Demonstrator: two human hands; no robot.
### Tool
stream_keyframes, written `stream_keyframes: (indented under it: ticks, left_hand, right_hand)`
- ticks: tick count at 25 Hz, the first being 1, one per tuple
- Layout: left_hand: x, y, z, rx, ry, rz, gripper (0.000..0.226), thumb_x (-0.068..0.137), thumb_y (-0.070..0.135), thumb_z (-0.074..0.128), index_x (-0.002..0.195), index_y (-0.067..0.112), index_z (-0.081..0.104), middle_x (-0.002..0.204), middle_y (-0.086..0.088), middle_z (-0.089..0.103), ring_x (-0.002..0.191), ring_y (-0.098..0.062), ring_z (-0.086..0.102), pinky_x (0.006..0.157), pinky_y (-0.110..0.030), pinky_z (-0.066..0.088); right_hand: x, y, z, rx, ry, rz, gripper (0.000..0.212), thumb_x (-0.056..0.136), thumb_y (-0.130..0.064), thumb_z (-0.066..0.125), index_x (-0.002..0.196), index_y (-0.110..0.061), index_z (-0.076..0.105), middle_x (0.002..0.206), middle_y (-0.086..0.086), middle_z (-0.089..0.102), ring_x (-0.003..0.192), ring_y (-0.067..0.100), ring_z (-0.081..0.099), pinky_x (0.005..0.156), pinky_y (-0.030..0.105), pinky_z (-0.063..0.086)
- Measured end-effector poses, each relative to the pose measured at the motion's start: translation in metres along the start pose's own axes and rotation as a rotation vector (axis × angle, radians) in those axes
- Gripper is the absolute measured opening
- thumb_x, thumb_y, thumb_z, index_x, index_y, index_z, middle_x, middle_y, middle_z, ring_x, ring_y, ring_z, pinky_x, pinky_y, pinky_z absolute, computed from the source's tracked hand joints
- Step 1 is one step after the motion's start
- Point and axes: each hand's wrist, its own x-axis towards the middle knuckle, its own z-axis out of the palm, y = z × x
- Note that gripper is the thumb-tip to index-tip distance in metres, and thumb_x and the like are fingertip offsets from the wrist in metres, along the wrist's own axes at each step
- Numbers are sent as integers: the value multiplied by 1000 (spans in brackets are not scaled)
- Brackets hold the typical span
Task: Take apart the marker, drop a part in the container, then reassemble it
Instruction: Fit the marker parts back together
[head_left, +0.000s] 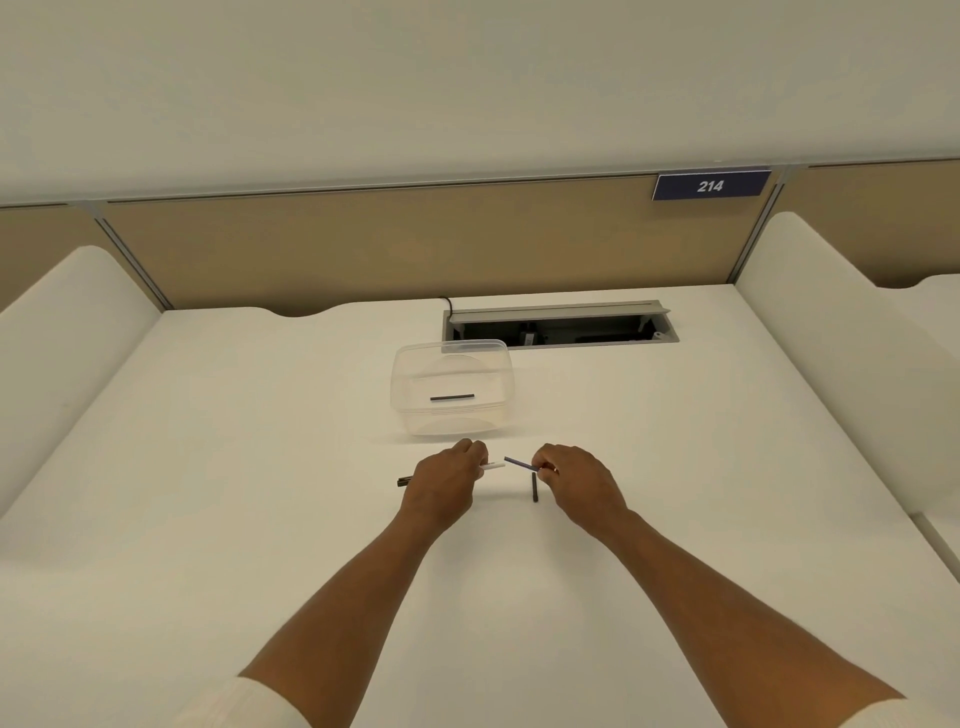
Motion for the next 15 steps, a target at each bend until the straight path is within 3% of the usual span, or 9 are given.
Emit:
stream_keyframes:
  ticks: [8,15]
  left_hand:
    - [-8,1,-2,-6,16,11,7,97,17,48,102,20,51,94,3,57,74,-27,56,55,-35,38]
    - [-9,0,-2,-23,36,42,7,96,17,49,101,20,52,93,4,58,77,-26,57,57,-34,38]
  right_hand:
    - [-6,-3,0,-15,-15,-27,14,93,-18,50,91,-28,60,83,-11,57,83,11,47,67,28,34]
    - [-4,-8,-5,-23,24,-51,13,93,-21,51,92,-29,61,88,-8,59,82,13,53,70,30,42]
